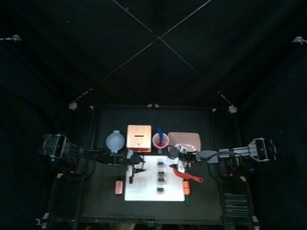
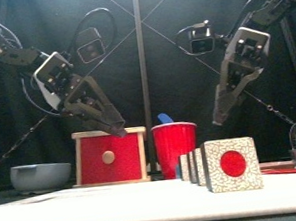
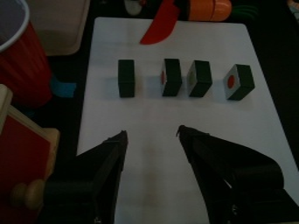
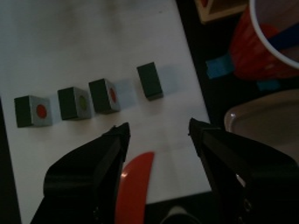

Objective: Place sushi on board then cut the sushi with the knife then place the pieces on the plate
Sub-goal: Place the 4 sushi pieces on the plate

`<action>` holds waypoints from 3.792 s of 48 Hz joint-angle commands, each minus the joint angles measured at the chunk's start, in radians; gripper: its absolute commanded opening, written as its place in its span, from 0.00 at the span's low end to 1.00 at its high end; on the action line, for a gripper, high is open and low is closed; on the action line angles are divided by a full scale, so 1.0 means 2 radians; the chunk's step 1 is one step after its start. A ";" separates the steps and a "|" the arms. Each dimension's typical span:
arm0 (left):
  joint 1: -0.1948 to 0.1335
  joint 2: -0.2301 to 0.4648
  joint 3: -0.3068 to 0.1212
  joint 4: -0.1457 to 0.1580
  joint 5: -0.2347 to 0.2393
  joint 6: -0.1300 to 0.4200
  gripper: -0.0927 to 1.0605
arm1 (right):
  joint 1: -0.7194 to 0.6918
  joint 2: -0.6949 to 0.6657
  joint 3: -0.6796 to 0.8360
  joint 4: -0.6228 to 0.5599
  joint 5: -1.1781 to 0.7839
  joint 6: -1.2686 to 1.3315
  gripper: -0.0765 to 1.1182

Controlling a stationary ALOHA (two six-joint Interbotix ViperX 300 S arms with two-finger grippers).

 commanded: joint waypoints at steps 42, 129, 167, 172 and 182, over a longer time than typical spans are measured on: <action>0.008 -0.004 0.007 -0.002 0.001 -0.002 0.83 | 0.000 0.111 -0.086 -0.035 0.006 0.005 0.56; 0.010 0.006 0.008 -0.013 0.002 -0.002 0.83 | -0.132 0.012 -0.029 -0.008 0.094 0.031 0.75; 0.008 0.006 0.008 -0.033 0.003 -0.002 0.83 | 0.063 0.088 -0.105 0.004 0.091 0.049 0.75; 0.008 0.006 0.008 -0.033 0.005 -0.002 0.83 | 0.067 0.089 -0.109 0.004 0.089 0.049 0.75; 0.009 0.006 0.009 -0.033 0.006 -0.002 0.83 | 0.066 0.113 -0.118 -0.001 0.087 0.048 0.75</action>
